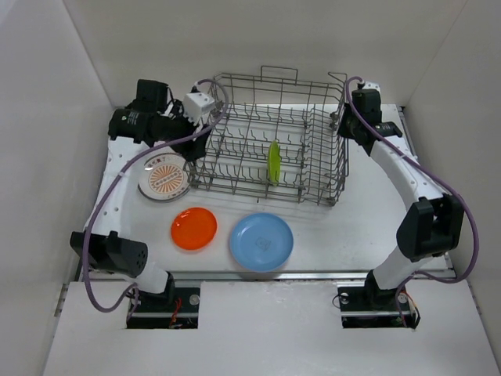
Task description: Unload the plates from the dish rack
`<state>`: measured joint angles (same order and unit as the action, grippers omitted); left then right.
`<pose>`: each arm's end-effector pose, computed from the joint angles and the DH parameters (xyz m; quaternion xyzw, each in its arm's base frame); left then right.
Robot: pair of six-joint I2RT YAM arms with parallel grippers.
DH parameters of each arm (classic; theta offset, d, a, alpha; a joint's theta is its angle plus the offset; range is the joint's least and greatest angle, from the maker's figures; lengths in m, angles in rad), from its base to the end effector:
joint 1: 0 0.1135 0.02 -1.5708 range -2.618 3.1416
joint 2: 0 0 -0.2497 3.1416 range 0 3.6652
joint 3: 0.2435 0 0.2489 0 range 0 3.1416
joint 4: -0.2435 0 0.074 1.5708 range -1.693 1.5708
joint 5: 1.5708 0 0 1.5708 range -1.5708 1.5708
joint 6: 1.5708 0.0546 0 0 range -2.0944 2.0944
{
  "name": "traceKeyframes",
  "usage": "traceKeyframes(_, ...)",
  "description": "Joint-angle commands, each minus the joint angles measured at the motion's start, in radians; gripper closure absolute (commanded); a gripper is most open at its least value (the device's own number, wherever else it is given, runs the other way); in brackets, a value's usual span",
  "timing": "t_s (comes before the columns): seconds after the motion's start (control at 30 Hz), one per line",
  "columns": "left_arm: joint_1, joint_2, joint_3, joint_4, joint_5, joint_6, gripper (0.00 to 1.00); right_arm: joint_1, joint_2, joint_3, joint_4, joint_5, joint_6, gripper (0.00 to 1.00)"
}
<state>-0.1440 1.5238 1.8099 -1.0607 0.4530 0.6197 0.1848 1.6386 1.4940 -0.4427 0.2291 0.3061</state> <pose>0.3044 -0.0683 0.4026 0.4155 0.8011 -0.1122 0.4159 0.3861 0.0596 0.3167 0.1070 0.8708 0.0162 0.4795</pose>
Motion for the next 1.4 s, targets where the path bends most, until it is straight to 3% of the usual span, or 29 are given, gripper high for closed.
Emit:
traceKeyframes(0.0, -0.071, 0.028, 0.051, 0.168, 0.018, -0.223, 0.31, 0.010, 0.041, 0.040, 0.027, -0.011, -0.088, 1.00)
traceKeyframes(0.17, -0.207, 0.241, 0.273, 0.182, -0.053, -0.401, 0.31, 0.010, 0.098, 0.084, 0.047, -0.020, -0.176, 1.00)
traceKeyframes(0.37, -0.316, 0.441, 0.488, 0.126, -0.152, -0.465, 0.30, 0.010, 0.170, 0.146, 0.067, -0.007, -0.225, 1.00)
traceKeyframes(0.6, -0.373, 0.502, 0.488, 0.266, -0.264, -0.532, 0.26, 0.010, 0.190, 0.166, 0.119, -0.016, -0.268, 1.00)
traceKeyframes(0.83, -0.430, 0.565, 0.488, 0.361, -0.287, -0.532, 0.22, 0.019, 0.210, 0.167, 0.110, -0.057, -0.268, 1.00)
traceKeyframes(1.13, -0.517, 0.720, 0.604, 0.191, -0.516, -0.509, 0.18, 0.019, 0.181, 0.118, 0.140, -0.030, -0.268, 1.00)
traceKeyframes(1.37, -0.542, 0.720, 0.562, 0.140, -0.620, -0.518, 0.18, 0.019, 0.162, 0.100, 0.141, -0.030, -0.268, 1.00)
